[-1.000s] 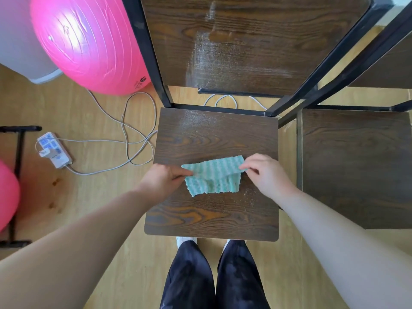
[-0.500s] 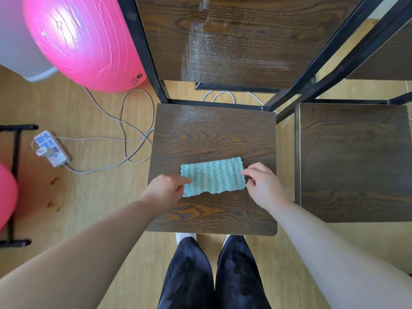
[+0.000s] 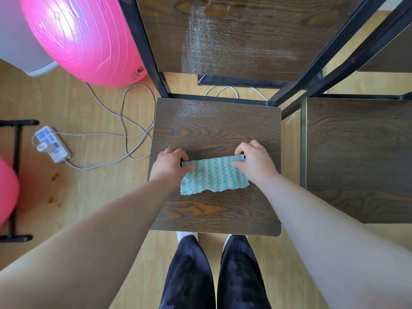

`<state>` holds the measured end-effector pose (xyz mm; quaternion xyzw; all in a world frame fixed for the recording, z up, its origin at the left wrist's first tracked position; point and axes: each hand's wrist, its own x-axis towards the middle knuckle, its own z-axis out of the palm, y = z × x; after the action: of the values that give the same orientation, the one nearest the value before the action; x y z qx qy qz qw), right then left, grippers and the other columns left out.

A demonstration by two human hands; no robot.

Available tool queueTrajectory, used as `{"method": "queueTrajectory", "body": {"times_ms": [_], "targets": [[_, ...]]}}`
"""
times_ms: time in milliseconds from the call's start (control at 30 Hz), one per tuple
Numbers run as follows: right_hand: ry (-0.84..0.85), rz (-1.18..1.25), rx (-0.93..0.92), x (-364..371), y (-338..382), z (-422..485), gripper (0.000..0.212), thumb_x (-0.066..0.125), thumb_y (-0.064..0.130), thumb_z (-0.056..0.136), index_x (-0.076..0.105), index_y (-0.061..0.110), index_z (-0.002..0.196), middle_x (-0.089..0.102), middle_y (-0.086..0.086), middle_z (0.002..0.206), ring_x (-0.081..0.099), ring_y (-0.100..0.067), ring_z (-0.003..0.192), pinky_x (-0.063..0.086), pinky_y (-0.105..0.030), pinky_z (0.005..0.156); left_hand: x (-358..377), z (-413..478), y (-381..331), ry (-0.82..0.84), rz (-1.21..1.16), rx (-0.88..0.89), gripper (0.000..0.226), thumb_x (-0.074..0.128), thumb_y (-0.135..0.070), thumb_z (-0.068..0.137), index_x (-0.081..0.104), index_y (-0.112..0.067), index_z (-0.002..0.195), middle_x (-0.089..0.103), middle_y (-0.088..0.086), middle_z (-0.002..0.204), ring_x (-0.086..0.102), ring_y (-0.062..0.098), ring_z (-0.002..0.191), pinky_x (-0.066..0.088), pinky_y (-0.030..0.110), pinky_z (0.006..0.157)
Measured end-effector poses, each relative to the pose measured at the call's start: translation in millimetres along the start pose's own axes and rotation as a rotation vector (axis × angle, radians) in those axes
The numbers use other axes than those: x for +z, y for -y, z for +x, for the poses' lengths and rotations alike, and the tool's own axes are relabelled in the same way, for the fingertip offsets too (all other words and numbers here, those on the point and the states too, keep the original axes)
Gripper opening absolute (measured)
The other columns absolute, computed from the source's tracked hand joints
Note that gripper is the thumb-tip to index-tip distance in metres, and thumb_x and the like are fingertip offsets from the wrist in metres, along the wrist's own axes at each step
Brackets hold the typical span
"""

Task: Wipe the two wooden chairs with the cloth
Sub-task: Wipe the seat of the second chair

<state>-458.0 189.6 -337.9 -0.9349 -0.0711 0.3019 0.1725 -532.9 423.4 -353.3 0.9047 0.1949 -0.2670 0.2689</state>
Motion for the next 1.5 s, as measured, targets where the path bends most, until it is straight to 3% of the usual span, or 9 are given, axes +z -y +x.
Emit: {"method": "queueTrajectory", "body": {"times_ms": [200, 300, 433, 533, 700, 867, 967, 1200, 1500], "targets": [[0.005, 0.106, 0.035, -5.9, -2.4, -3.2, 0.011, 0.068, 0.028, 0.091, 0.063, 0.018, 0.091, 0.052, 0.003, 0.102, 0.053, -0.017, 0.095, 0.049, -0.033, 0.077, -8.9, -2.0, -4.3, -0.075, -0.042, -0.003, 0.016, 0.067, -0.034, 0.090, 0.066, -0.020, 0.097, 0.057, 0.000, 0.100, 0.058, 0.025, 0.094, 0.051, 0.037, 0.078], [0.008, 0.312, 0.094, -16.3, -4.5, -3.8, 0.009, 0.069, 0.023, 0.089, 0.063, 0.016, 0.087, 0.061, 0.006, 0.104, 0.058, -0.015, 0.093, 0.046, -0.028, 0.072, -16.7, -6.2, -9.1, -0.067, -0.278, -0.051, 0.011, 0.066, -0.031, 0.090, 0.060, -0.024, 0.084, 0.063, -0.009, 0.089, 0.058, 0.015, 0.074, 0.046, 0.028, 0.063], [0.076, 0.676, 0.218, -33.3, -3.2, -1.6, 0.007, 0.068, 0.019, 0.088, 0.063, 0.016, 0.091, 0.066, -0.004, 0.103, 0.063, -0.020, 0.100, 0.059, -0.043, 0.086, -24.4, -8.6, -17.3, -0.034, -0.684, -0.126, 0.019, 0.070, -0.026, 0.089, 0.057, -0.025, 0.075, 0.052, -0.014, 0.061, 0.044, 0.009, 0.054, 0.038, 0.025, 0.054], [0.213, 0.948, 0.206, -46.6, -1.7, -3.4, 0.018, 0.069, 0.015, 0.091, 0.064, 0.012, 0.109, 0.064, -0.010, 0.113, 0.063, -0.020, 0.109, 0.057, -0.041, 0.094, -30.7, -9.4, -22.4, -0.005, -0.840, -0.157, 0.019, 0.074, -0.033, 0.084, 0.059, -0.028, 0.073, 0.054, -0.009, 0.063, 0.047, 0.012, 0.060, 0.040, 0.029, 0.059], [0.295, 0.956, 0.234, -55.4, -3.7, -9.0, 0.023, 0.070, 0.017, 0.090, 0.066, 0.004, 0.108, 0.067, -0.014, 0.112, 0.065, -0.021, 0.108, 0.055, -0.042, 0.096, -32.9, -14.0, -26.1, 0.037, -0.939, -0.189, 0.018, 0.074, -0.048, 0.072, 0.063, -0.035, 0.068, 0.064, 0.001, 0.079, 0.062, 0.024, 0.078, 0.055, 0.059, 0.083], [0.245, 0.984, 0.233, -57.4, -6.3, -18.0, 0.035, 0.079, 0.041, 0.074, 0.067, 0.011, 0.086, 0.066, -0.019, 0.109, 0.061, -0.033, 0.113, 0.046, -0.053, 0.105, -31.8, -22.3, -39.1, 0.022, -1.020, -0.183, 0.016, 0.069, -0.026, 0.093, 0.060, -0.021, 0.082, 0.064, 0.000, 0.078, 0.066, 0.020, 0.076, 0.057, 0.037, 0.062], [0.158, 0.993, 0.231, -57.0, -4.5, -23.1, 0.041, 0.074, 0.050, 0.070, 0.063, 0.012, 0.080, 0.066, -0.012, 0.100, 0.057, -0.030, 0.112, 0.039, -0.054, 0.108, -28.7, -27.4, -51.9, 0.030, -1.035, -0.168, 0.015, 0.067, -0.023, 0.096, 0.058, -0.017, 0.086, 0.064, 0.000, 0.077, 0.065, 0.018, 0.073, 0.053, 0.033, 0.063], [0.123, 1.132, 0.239, -54.4, 13.6, -49.1, 0.027, 0.066, 0.041, 0.092, 0.067, 0.015, 0.102, 0.070, -0.014, 0.107, 0.070, -0.029, 0.102, 0.056, -0.053, 0.091, -20.2, -43.0, -92.7, 0.073, -1.095, -0.128, 0.012, 0.063, -0.019, 0.098, 0.056, -0.014, 0.089, 0.068, 0.004, 0.084, 0.069, 0.019, 0.078, 0.058, 0.034, 0.066], [0.298, 1.463, 0.225, -61.5, 4.4, -68.2, 0.039, 0.050, 0.036, 0.102, 0.061, 0.009, 0.127, 0.071, -0.009, 0.120, 0.066, -0.021, 0.115, 0.051, -0.037, 0.098, -15.6, -51.9, -123.8, 0.204, -1.222, -0.174, 0.031, 0.047, -0.035, 0.104, 0.067, -0.013, 0.113, 0.074, 0.010, 0.104, 0.073, 0.021, 0.093, 0.058, 0.034, 0.076]]}}
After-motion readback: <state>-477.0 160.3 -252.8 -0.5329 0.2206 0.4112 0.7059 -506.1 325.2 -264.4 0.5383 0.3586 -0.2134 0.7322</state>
